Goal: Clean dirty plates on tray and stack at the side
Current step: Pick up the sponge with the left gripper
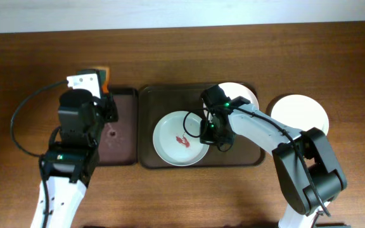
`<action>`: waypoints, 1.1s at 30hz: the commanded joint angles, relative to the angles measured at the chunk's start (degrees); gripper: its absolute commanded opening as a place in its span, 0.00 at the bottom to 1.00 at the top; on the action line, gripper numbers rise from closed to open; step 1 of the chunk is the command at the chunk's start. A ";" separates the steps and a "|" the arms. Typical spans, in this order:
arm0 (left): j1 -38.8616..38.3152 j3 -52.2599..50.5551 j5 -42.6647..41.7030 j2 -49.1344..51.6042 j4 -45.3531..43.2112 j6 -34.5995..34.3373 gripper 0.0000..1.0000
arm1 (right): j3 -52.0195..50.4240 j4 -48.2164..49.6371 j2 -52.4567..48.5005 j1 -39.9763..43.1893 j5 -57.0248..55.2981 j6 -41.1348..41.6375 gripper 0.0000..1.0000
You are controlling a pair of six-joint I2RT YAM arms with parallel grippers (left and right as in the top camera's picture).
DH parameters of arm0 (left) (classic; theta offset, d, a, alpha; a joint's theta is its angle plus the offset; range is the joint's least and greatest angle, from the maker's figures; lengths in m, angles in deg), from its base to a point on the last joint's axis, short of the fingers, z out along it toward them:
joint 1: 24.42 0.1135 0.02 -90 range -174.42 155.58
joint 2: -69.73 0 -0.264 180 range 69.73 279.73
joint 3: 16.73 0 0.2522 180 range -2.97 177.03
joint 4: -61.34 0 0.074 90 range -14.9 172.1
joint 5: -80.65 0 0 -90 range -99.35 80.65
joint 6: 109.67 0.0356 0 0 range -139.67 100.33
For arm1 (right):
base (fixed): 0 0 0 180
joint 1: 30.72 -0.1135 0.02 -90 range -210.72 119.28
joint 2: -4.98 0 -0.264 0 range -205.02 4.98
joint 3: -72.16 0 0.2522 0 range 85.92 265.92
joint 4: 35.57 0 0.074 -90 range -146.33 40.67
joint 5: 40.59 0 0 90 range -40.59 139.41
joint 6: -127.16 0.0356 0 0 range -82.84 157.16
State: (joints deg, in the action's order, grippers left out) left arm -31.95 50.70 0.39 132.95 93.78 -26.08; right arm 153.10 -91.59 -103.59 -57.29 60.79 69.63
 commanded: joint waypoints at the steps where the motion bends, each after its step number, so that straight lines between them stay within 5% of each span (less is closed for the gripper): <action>1: 0.20 -0.02 0.57 1.99 -4.37 1.27 0.00 | -0.63 -0.61 0.52 0.33 -3.04 -0.74 0.04; 6: 0.20 -0.02 0.39 2.08 -3.61 -17.38 0.00 | -0.63 -0.61 0.52 0.33 -3.06 -0.74 0.04; 11: 0.20 -0.02 0.13 2.08 -2.27 -26.01 0.00 | -0.63 -0.61 0.52 0.33 -3.04 -0.74 0.04; 33: 0.20 -0.02 1.05 2.64 0.83 -26.14 0.00 | -0.63 -0.57 0.52 0.33 -3.04 -0.74 0.04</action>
State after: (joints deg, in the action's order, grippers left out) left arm -31.95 50.59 0.36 135.22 93.36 -51.87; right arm 153.10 -91.59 -103.59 -57.29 60.79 69.57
